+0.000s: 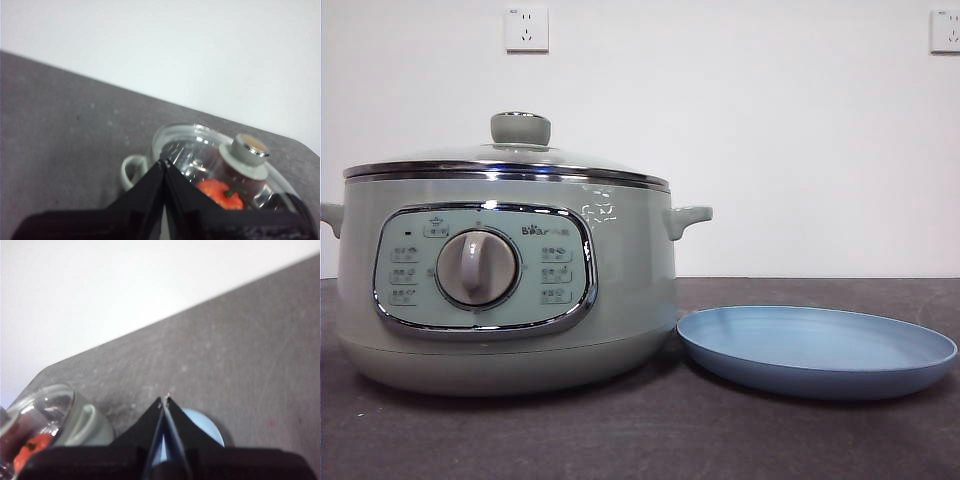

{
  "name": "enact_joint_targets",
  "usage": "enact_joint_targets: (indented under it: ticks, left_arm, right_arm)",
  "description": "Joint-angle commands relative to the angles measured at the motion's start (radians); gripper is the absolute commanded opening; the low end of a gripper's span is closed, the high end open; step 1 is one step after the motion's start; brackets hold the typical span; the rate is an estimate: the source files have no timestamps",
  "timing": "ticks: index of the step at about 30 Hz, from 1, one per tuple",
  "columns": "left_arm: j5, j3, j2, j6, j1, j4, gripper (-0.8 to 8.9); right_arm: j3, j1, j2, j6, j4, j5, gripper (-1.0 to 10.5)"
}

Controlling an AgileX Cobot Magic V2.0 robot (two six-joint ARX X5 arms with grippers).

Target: Take the pumpkin out from the steamer,put the pumpkin in the blue plate,close the lid

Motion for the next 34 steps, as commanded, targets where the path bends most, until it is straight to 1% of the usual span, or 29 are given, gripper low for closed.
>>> enact_joint_targets:
  ticks: [1, 3, 9, 14, 17, 19, 21, 23, 24, 25, 28, 29, 34]
  left_arm:
    - [-0.004, 0.038, 0.039, 0.049, 0.003, 0.001, -0.08]
    - [-0.003, 0.077, 0.091, 0.064, 0.003, 0.002, -0.08]
    - [0.013, 0.223, 0.274, 0.149, 0.003, -0.010, -0.08]
    - [0.063, 0.363, 0.447, 0.211, 0.003, -0.050, -0.08]
    - [0.128, 0.445, 0.550, 0.237, 0.003, -0.086, -0.08]
    - [0.172, 0.495, 0.611, 0.245, 0.003, -0.118, -0.04]
    - [0.228, 0.543, 0.675, 0.262, 0.003, -0.150, -0.04]
    - [0.270, 0.581, 0.726, 0.272, 0.002, -0.176, 0.03]
    - [0.294, 0.600, 0.751, 0.282, 0.001, -0.188, 0.29]
    - [0.309, 0.614, 0.770, 0.282, -0.002, -0.197, 0.91]
    - [0.315, 0.654, 0.818, 0.282, -0.019, -0.219, 4.55]
    - [0.315, 0.663, 0.830, 0.281, -0.027, -0.218, 5.04]
    - [0.312, 0.706, 0.891, 0.282, -0.097, -0.213, 5.02]
  right_arm:
    - [0.072, 0.002, 0.066, -0.057, 0.005, 0.003, -0.1]
    - [0.125, 0.002, 0.119, -0.081, 0.006, 0.000, 0.0]
    - [0.265, 0.002, 0.259, -0.172, -0.020, -0.003, 0.0]
    - [0.383, 0.002, 0.373, -0.254, -0.116, -0.004, 0.0]
    - [0.455, 0.002, 0.444, -0.294, -0.188, -0.007, 0.1]
    - [0.496, 0.002, 0.486, -0.321, -0.227, -0.041, 0.7]
    - [0.533, 0.002, 0.525, -0.325, -0.259, -0.085, 1.6]
    - [0.557, 0.002, 0.555, -0.333, -0.282, -0.109, 2.4]
    - [0.566, 0.002, 0.568, -0.334, -0.291, -0.108, 3.0]
    - [0.572, 0.003, 0.577, -0.333, -0.298, -0.108, 3.4]
    - [0.579, 0.003, 0.598, -0.333, -0.311, -0.109, 5.0]
    - [0.581, 0.003, 0.601, -0.333, -0.317, -0.109, 5.2]
    - [0.581, 0.016, 0.605, -0.333, -0.327, -0.109, 5.1]
